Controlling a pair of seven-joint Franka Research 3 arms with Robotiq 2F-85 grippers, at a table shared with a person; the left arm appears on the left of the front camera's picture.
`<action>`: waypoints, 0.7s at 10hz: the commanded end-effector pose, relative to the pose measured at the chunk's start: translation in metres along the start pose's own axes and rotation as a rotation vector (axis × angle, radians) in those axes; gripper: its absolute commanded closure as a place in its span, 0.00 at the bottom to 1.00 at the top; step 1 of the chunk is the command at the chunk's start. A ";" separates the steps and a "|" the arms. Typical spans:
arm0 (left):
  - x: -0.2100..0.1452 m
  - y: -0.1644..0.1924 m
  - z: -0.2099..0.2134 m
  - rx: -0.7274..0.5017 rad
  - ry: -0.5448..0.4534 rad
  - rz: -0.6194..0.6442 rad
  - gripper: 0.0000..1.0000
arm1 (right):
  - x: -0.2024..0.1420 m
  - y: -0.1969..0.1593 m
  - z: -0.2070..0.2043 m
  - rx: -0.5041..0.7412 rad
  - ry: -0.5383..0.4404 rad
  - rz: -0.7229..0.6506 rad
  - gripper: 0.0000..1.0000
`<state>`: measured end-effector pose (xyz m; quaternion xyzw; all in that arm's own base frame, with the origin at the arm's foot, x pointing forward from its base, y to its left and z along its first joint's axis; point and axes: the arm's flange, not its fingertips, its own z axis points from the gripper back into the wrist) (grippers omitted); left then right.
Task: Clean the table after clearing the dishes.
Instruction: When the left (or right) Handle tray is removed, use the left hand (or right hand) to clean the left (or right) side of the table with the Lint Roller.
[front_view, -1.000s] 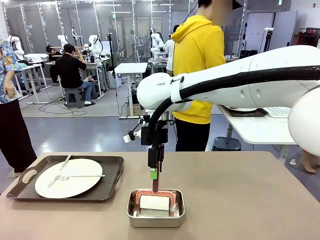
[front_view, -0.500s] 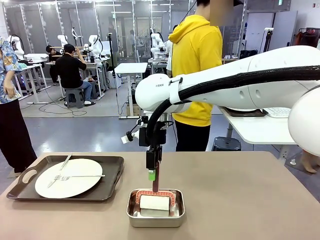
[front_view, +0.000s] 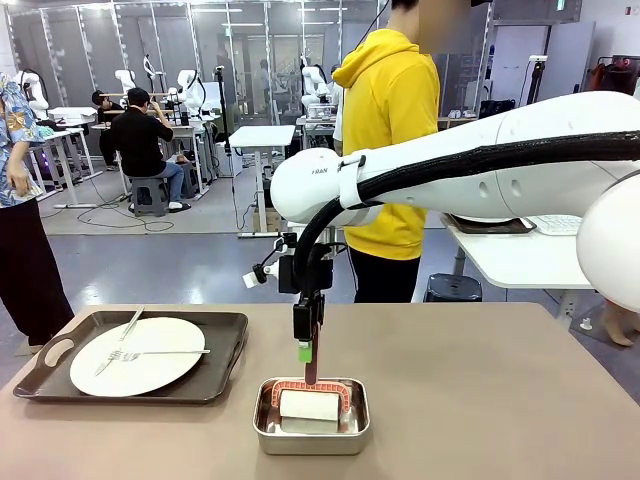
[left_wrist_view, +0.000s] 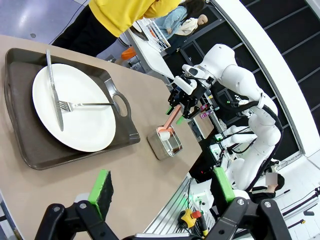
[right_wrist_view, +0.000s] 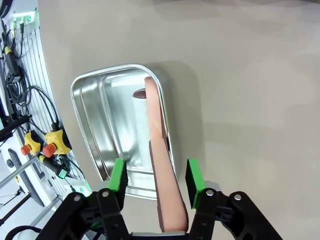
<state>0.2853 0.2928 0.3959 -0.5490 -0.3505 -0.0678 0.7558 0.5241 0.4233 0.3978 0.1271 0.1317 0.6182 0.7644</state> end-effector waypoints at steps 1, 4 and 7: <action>-0.001 -0.002 0.003 -0.006 -0.006 -0.010 0.00 | -0.012 0.008 -0.005 0.001 0.006 -0.026 0.46; -0.001 -0.002 0.003 -0.006 -0.006 -0.010 0.00 | -0.014 0.009 -0.005 0.004 0.001 -0.022 0.58; -0.001 -0.002 0.003 -0.006 -0.006 -0.010 0.00 | -0.015 0.010 -0.004 -0.001 -0.008 -0.019 0.69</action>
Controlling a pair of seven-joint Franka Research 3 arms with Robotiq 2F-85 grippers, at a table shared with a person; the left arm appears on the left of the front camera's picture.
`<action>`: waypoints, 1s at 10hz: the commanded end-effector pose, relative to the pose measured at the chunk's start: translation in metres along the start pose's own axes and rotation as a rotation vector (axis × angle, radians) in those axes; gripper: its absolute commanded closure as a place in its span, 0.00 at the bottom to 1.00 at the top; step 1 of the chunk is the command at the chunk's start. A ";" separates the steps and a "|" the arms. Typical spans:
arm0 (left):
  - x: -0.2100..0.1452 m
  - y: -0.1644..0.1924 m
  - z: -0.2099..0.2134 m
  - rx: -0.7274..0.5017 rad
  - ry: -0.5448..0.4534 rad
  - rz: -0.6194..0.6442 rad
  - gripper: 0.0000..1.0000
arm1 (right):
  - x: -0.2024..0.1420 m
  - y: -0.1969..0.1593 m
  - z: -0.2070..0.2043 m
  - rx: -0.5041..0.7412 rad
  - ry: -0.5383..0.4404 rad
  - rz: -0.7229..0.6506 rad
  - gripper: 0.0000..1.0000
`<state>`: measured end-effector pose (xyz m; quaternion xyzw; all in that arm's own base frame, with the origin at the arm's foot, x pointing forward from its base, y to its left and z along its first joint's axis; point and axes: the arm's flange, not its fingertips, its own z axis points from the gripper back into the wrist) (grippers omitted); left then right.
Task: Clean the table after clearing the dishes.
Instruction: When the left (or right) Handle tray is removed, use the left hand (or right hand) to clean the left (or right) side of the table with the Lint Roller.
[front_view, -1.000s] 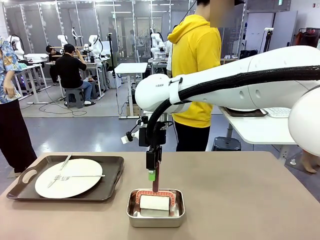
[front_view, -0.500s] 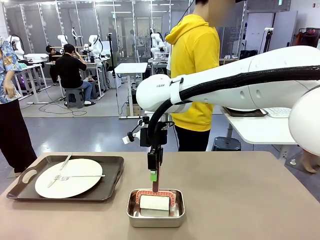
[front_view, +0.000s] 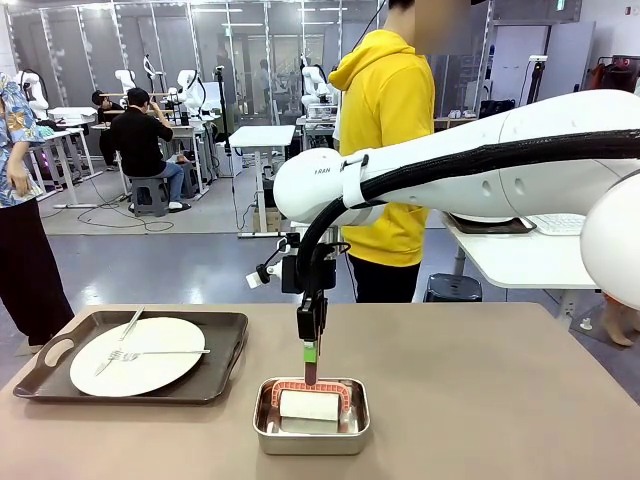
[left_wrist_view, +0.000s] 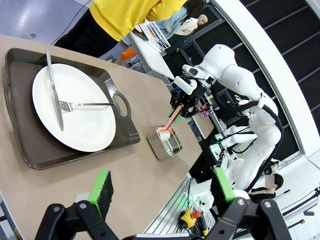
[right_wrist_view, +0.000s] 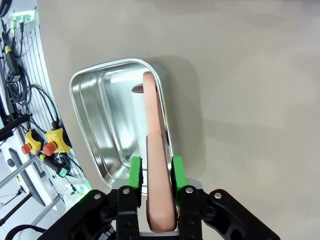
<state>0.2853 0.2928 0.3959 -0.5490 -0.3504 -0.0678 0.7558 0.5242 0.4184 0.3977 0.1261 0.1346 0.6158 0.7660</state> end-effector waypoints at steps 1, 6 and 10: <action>-0.001 -0.002 0.003 -0.006 -0.006 -0.010 0.00 | -0.010 0.011 -0.004 -0.005 -0.017 -0.011 0.76; -0.001 -0.002 0.003 -0.006 -0.006 -0.010 0.00 | -0.011 0.013 -0.001 -0.015 -0.023 -0.011 1.00; -0.001 -0.002 0.003 -0.006 -0.006 -0.010 0.00 | -0.022 0.038 0.020 -0.042 -0.038 0.053 0.96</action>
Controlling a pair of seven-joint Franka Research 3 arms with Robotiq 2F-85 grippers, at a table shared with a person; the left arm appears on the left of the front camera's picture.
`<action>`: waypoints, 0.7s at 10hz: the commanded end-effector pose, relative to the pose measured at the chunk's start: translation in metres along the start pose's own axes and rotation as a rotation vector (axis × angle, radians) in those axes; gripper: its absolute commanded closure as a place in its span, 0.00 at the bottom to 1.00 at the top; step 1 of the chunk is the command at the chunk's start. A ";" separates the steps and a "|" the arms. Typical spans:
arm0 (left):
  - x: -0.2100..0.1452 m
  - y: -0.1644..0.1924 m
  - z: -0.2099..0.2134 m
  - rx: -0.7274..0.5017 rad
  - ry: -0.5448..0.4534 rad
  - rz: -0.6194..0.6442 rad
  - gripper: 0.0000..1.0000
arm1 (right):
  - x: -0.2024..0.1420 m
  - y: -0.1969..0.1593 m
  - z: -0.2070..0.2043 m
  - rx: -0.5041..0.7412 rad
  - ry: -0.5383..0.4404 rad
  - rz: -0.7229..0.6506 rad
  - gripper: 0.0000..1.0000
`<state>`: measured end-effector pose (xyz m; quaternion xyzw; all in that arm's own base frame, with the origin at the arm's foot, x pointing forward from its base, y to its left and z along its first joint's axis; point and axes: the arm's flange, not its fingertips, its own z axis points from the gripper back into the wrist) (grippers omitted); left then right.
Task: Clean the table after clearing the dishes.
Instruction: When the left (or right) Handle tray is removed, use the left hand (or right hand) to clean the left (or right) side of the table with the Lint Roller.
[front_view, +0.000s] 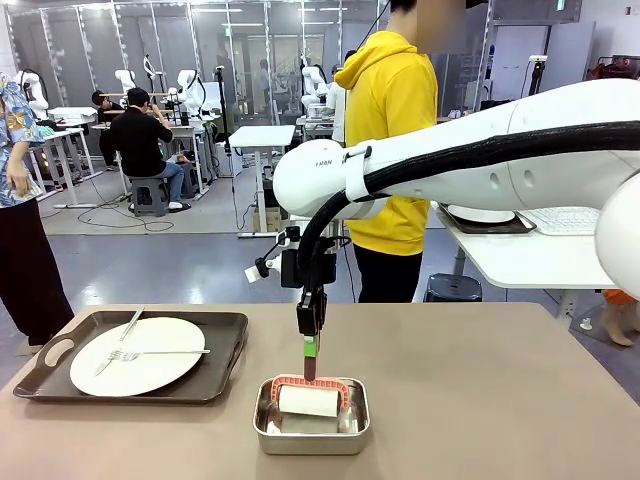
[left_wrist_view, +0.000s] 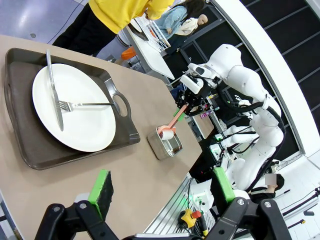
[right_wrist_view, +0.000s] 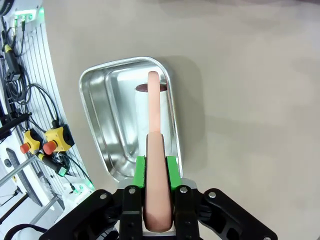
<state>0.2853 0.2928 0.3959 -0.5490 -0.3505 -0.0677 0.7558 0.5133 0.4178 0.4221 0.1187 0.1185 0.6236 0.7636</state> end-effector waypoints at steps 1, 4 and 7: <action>-0.001 -0.002 0.003 -0.006 -0.006 -0.010 0.00 | -0.021 0.029 0.012 -0.025 -0.033 0.057 0.96; -0.001 -0.002 0.003 -0.006 -0.006 -0.010 0.00 | -0.027 0.057 0.039 -0.073 -0.040 0.006 0.96; -0.001 -0.002 0.003 -0.006 -0.006 -0.010 0.00 | -0.070 0.058 0.075 -0.153 -0.218 -0.216 0.96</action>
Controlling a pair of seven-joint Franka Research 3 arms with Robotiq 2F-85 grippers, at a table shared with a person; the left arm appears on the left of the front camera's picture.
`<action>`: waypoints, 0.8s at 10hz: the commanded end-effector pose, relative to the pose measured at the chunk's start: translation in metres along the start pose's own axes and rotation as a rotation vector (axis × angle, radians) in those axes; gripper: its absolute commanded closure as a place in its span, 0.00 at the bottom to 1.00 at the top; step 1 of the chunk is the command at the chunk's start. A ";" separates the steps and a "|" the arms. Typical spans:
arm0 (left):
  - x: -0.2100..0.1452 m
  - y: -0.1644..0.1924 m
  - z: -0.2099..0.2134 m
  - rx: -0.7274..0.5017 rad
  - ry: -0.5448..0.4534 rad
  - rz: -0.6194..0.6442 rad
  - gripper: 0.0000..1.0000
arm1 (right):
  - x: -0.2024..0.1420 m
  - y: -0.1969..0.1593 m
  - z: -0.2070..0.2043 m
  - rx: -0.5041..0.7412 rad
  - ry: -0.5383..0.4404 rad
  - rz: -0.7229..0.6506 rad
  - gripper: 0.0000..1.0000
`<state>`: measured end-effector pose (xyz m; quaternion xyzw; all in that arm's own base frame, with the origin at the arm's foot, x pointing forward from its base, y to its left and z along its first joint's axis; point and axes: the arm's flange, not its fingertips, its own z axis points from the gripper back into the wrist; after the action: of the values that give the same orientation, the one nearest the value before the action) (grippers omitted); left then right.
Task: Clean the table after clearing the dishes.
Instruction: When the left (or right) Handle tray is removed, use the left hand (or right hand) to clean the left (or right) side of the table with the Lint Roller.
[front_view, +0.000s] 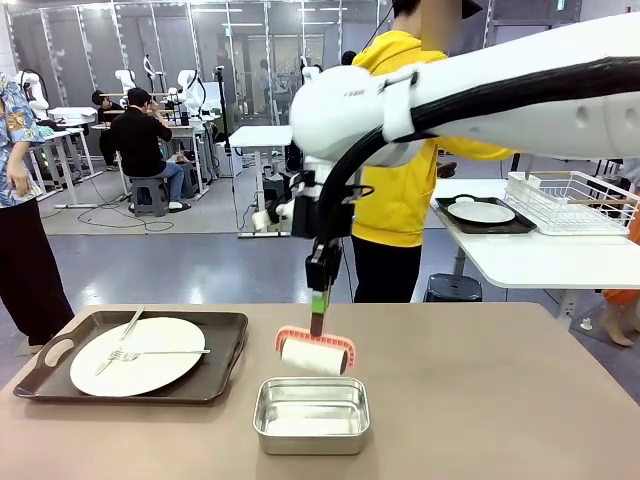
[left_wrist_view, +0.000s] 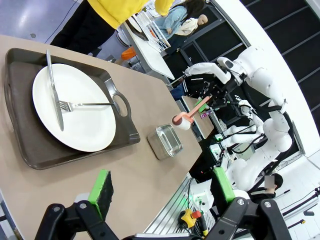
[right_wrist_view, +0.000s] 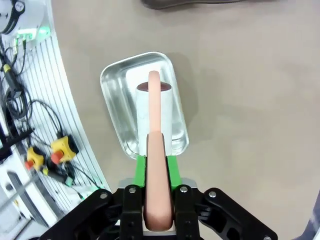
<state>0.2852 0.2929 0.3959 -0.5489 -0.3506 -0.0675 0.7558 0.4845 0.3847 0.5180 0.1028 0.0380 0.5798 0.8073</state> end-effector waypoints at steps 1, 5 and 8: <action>-0.001 -0.002 0.003 -0.006 -0.006 -0.010 0.00 | -0.053 -0.010 0.011 -0.023 -0.185 -0.209 0.96; -0.001 -0.002 0.003 -0.006 -0.006 -0.010 0.00 | -0.122 -0.037 0.037 -0.153 -0.329 -0.680 0.96; -0.001 -0.002 0.003 -0.006 -0.006 -0.010 0.00 | -0.137 -0.046 0.029 -0.164 -0.230 -0.892 0.96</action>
<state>0.2851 0.2930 0.3959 -0.5489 -0.3507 -0.0674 0.7558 0.4931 0.2292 0.5307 0.1000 -0.0809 0.2025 0.9708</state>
